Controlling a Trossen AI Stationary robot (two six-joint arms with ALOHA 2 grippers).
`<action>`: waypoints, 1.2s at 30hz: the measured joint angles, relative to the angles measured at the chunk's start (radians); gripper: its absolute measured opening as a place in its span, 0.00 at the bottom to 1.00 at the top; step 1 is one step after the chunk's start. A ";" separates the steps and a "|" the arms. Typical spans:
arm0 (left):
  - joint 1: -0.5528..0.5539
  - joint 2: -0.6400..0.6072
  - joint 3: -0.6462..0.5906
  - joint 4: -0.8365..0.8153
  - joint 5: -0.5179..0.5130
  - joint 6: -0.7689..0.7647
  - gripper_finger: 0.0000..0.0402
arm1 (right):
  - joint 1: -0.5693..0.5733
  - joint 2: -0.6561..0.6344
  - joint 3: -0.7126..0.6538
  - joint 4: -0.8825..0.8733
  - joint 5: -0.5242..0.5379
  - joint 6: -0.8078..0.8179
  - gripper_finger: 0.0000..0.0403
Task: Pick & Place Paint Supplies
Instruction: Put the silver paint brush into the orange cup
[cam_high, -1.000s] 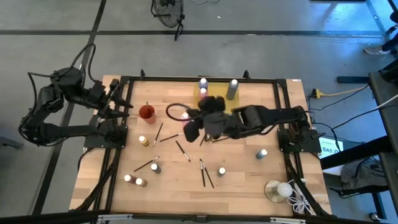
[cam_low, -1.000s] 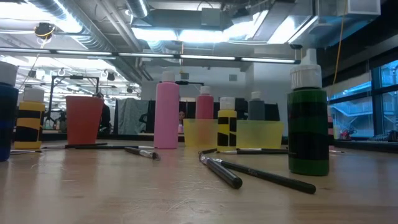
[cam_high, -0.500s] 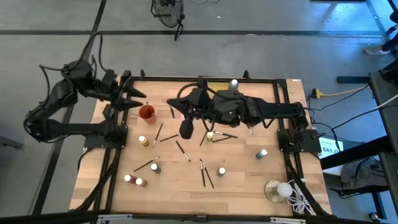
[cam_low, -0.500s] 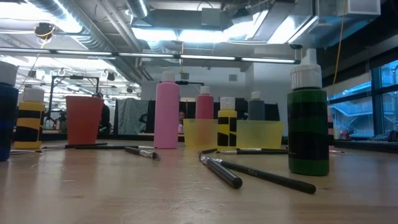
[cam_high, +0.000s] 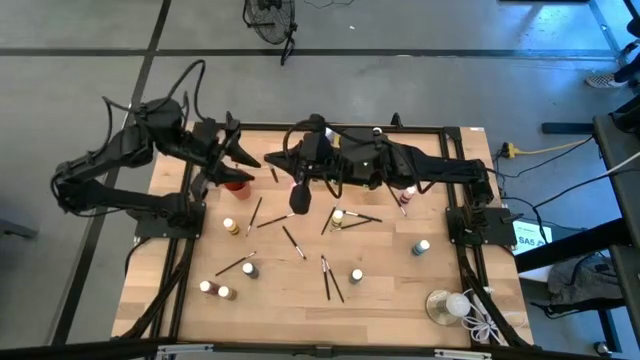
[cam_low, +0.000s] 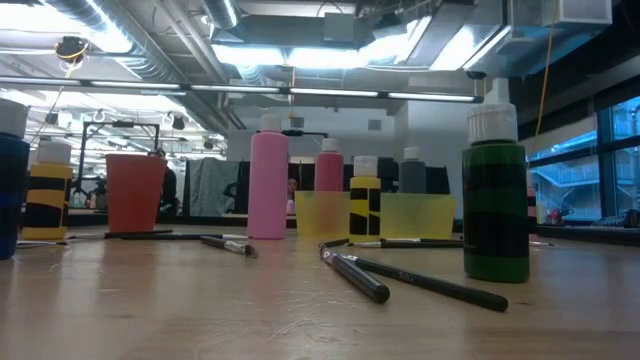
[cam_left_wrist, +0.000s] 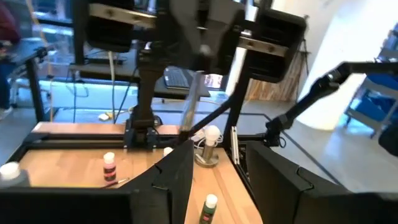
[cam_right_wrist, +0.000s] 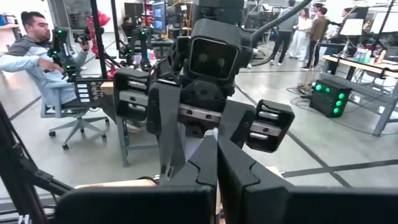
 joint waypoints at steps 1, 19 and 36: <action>-0.015 0.006 0.000 0.010 -0.024 0.006 0.36 | -0.001 0.000 0.000 0.000 0.000 0.000 0.00; -0.156 0.080 0.000 0.092 -0.261 0.088 0.36 | -0.005 0.000 0.000 -0.008 -0.037 0.016 0.00; -0.167 0.083 0.000 0.114 -0.270 0.121 0.25 | -0.003 0.000 0.000 -0.041 -0.038 0.032 0.00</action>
